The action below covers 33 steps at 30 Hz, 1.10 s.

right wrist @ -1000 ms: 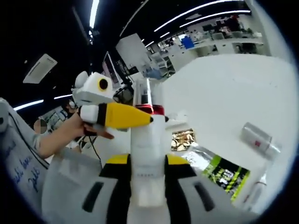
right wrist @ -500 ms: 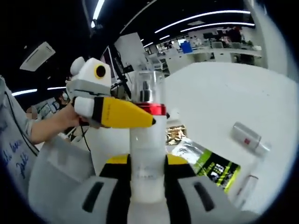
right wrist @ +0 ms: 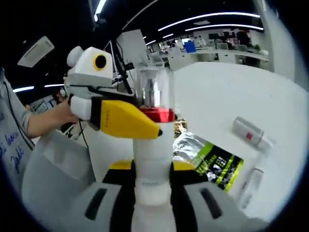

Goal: Arrange the skincare products in the storage area until every visible bottle or jar stands upright without overlapping.

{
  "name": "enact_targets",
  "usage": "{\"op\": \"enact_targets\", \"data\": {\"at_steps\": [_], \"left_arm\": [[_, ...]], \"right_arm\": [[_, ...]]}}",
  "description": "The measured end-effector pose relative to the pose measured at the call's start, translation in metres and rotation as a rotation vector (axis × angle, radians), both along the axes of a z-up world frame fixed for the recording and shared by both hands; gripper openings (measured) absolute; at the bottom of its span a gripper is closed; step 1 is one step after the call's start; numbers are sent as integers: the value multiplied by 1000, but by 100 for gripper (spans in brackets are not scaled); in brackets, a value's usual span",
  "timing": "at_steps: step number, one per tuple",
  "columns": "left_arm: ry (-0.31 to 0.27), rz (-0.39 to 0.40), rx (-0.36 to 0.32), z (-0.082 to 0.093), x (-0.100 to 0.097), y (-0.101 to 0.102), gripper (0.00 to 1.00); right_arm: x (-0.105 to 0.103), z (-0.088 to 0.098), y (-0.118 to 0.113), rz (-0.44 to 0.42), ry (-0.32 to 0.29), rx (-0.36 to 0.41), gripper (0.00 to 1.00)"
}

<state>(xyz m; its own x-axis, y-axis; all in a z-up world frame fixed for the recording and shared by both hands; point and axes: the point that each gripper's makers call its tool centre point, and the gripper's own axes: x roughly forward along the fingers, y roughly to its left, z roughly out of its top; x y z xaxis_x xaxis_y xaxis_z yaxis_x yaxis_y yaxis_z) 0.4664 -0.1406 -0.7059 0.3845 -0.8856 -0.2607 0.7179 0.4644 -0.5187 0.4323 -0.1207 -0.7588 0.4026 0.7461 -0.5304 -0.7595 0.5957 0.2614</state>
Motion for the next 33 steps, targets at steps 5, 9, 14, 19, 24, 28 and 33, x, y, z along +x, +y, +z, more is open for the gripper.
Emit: {"op": "enact_targets", "data": {"at_steps": [5,9,14,19,24,28,33], "left_arm": [[-34,-29,8,-1,-5,-5,27],[-81,-68,13,1,-11,-9,27],[-196,-151,44,2,-19,-14,27],[-194,-193,24,2,-22,-13,27],[-281,-282,32,3,-31,-16,27],[-324,-344,30,2,-39,-18,27],[-328,-364,6,2,-40,-19,27]], "right_arm": [[-1,-2,-4,3,-22,-15,27],[-1,-2,-6,9,-33,-14,27],[-3,-5,-6,51,-76,-58,28],[-5,-3,-6,73,-91,-30,28],[-7,-1,-5,114,-130,-19,29],[-10,1,-4,139,-148,5,30],[-10,4,-4,141,-172,33,31]]}}
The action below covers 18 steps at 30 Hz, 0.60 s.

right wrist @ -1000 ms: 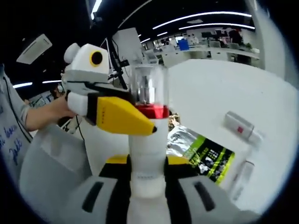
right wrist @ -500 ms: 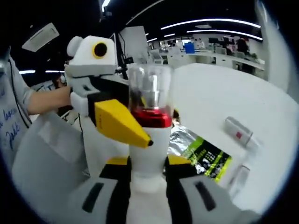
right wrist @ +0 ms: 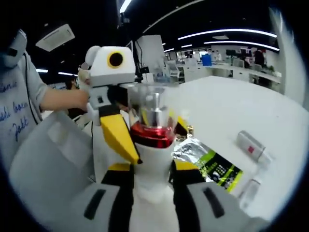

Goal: Arrange the skincare products in the storage area until every visible bottle or jar stands upright without overlapping.

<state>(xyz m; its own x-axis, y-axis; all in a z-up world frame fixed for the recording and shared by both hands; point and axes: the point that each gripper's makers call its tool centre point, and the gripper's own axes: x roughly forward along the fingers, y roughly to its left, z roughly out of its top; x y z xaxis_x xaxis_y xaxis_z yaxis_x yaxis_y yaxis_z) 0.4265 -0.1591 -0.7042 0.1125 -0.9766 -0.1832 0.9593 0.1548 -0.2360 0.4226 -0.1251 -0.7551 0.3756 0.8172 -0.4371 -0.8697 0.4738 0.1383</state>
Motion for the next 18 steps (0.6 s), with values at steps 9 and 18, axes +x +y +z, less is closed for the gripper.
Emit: {"op": "enact_targets", "data": {"at_steps": [9,18], "left_arm": [[-48,-148,-28,1,-12,-5,27],[-86,-235,-60,1,-12,-17,28]], "right_arm": [[-7,2,1,50,-42,23,35],[-4,4,-8,25,-76,31,33]]}}
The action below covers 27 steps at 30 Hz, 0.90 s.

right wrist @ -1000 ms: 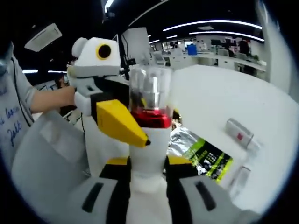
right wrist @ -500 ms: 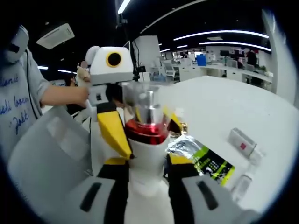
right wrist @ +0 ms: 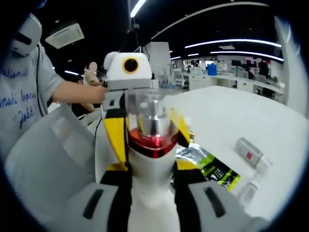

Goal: Arrange the skincare products in the storage area until every visible bottle or jar stands upright without overlapping.

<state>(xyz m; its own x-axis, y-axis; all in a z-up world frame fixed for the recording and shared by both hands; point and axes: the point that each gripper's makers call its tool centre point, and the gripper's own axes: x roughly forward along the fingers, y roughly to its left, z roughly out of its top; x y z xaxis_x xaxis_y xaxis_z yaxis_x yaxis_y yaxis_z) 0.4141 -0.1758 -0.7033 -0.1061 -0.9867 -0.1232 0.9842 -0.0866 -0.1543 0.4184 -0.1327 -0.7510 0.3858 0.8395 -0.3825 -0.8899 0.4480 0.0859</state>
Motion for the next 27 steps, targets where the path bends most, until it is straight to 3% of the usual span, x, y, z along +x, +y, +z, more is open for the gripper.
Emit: {"op": "enact_targets", "data": {"at_steps": [14,17,21,25,27], "left_arm": [[-84,-11,22,0,6,-11,28],[-42,18,22,2,11,-12,28],[-60,49,17,3,19,-12,29],[-83,86,-25,18,25,-13,34],[-111,112,-32,24,32,-13,31]], "right_arm": [[13,-1,-15,-97,-50,-44,31],[18,-1,-15,-113,-52,-43,31],[26,-1,-16,-137,-67,-60,31],[34,0,-18,-172,-71,-70,31],[39,-1,-20,-190,-76,-77,31]]}}
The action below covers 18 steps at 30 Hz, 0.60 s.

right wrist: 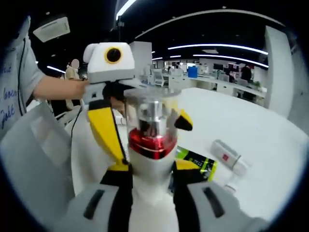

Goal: Arrange the skincare products in the storage area until every visible bottle or jar stands upright without overlapping.

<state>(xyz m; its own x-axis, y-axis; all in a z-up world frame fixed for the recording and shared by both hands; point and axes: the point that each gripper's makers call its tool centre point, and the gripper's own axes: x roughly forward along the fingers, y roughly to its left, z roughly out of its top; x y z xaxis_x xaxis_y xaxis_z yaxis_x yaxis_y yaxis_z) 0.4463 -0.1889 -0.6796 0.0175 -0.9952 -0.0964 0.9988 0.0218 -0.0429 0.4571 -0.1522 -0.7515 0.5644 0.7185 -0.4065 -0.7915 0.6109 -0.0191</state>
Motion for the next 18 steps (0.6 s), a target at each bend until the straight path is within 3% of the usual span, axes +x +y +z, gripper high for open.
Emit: {"op": "enact_targets", "data": {"at_steps": [12,18], "left_arm": [[-49,79,44,-2,22,-1,26],[-34,60,49,-2,18,-4,25]], "right_arm": [[18,0,-4,-75,-12,-25,31],[16,0,-7,-88,-13,-39,31]]}}
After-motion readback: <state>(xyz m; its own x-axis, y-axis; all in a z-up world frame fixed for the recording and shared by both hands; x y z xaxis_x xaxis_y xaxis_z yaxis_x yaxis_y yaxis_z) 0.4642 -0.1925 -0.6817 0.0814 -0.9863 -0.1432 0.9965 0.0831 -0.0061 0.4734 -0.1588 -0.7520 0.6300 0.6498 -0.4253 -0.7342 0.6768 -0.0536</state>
